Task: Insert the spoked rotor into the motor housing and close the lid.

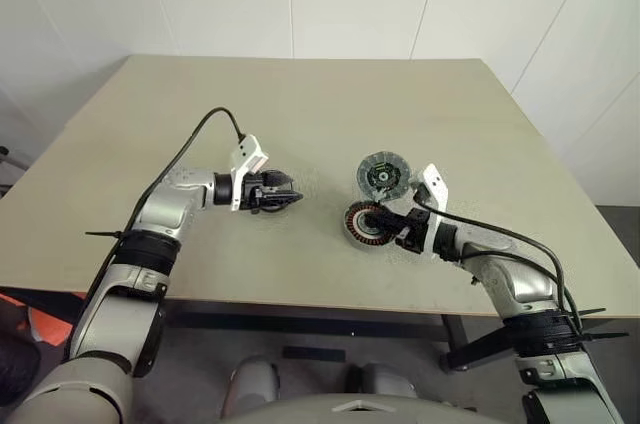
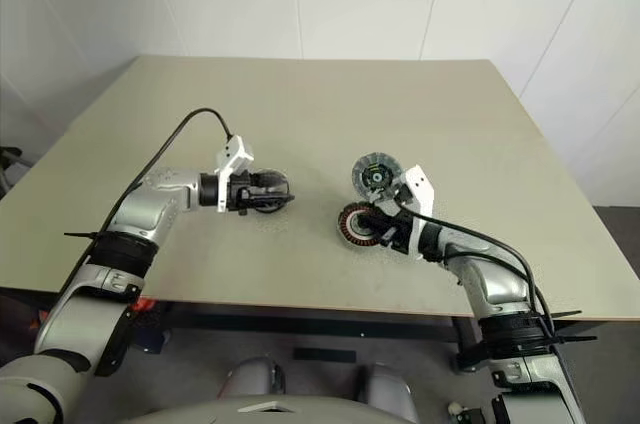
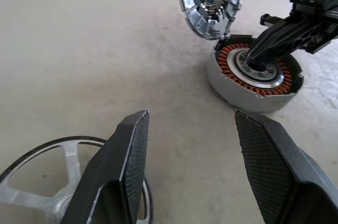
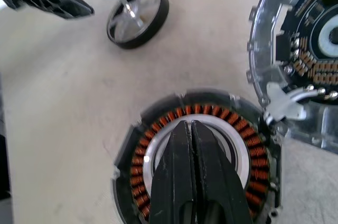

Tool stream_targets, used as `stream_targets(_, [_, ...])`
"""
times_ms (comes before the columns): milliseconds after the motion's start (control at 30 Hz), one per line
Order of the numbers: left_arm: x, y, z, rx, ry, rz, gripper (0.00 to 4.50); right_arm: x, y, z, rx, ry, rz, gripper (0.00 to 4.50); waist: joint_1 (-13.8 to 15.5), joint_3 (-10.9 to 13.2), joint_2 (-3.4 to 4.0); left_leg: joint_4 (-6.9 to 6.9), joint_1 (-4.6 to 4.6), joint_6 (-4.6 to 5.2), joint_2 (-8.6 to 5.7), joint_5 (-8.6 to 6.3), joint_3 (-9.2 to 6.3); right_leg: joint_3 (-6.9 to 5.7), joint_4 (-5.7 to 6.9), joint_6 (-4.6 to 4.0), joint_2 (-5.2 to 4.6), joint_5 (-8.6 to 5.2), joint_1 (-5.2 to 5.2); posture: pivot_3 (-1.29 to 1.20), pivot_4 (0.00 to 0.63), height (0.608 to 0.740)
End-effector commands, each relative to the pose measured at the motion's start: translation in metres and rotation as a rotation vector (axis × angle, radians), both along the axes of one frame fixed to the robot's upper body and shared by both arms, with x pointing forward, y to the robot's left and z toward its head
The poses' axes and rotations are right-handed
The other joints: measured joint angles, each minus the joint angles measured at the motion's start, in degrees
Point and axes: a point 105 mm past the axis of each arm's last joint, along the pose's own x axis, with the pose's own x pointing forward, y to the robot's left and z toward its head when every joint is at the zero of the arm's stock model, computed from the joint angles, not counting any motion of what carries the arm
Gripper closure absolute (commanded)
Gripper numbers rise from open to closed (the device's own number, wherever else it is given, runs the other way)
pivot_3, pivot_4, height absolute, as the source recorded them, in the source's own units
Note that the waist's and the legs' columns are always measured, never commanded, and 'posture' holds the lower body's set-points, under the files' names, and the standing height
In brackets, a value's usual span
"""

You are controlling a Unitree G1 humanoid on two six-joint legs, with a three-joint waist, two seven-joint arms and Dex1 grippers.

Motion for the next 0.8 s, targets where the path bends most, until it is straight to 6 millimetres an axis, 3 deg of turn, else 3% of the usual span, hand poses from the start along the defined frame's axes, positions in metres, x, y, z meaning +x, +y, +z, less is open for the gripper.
stream_targets(33, [0.01, 0.041, 0.022, 0.013, -0.053, 0.093, 1.74, -0.001, 0.01, 0.05, 0.086, -0.12, 0.064, 4.47, 0.0, 0.0, 0.0, -0.01, -0.08, 0.03, 0.0, 0.02, -0.01, 0.0, 0.02, -0.01, 0.01, 0.0, -0.08, 0.0, 0.0, 0.74])
stream_targets(167, [0.006, 0.073, 0.029, 0.049, -0.052, 0.147, 1.74, -0.011, 0.021, 0.051, -0.045, -0.165, 0.163, 4.47, 0.5, 0.0, 0.0, -0.01, -0.27, -0.08, 0.07, 0.11, -0.03, -0.08, 0.02, -0.06, 0.05, -0.02, -0.42, 0.0, 0.0, 0.74])
stream_targets(267, [-0.004, 0.083, 0.02, 0.097, -0.033, 0.145, 1.74, -0.018, 0.023, 0.042, -0.244, -0.236, 0.262, 4.47, 0.8, 0.0, 0.0, 0.02, -0.36, -0.06, 0.01, 0.08, -0.03, -0.08, -0.08, -0.05, 0.01, -0.02, -0.42, 0.0, 0.0, 0.74])
stream_targets(400, [-0.007, 0.079, 0.008, 0.093, -0.013, 0.147, 1.74, -0.017, 0.01, 0.032, -0.438, -0.32, 0.332, 4.47, 0.8, 0.0, -0.02, 0.04, -0.29, -0.24, -0.02, -0.03, -0.02, -0.07, -0.09, -0.04, -0.04, -0.02, -0.32, 0.0, 0.0, 0.74])
stream_targets(600, [-0.003, 0.061, -0.025, 0.057, 0.019, 0.154, 1.74, 0.004, -0.002, 0.052, -0.441, -0.389, 0.293, 4.47, 0.7, 0.0, -0.02, 0.04, -0.23, -0.35, 0.03, 0.05, -0.03, -0.06, 0.0, -0.01, -0.02, -0.01, -0.13, 0.0, 0.0, 0.74])
stream_targets(800, [0.012, 0.058, -0.037, 0.043, 0.048, 0.208, 1.74, 0.0, 0.001, 0.051, -0.431, -0.388, 0.301, 4.47, 0.7, 0.0, -0.05, 0.05, -0.4, -0.22, 0.08, 0.19, -0.04, -0.09, 0.05, -0.06, 0.05, 0.02, -0.3, 0.0, 0.0, 0.74])
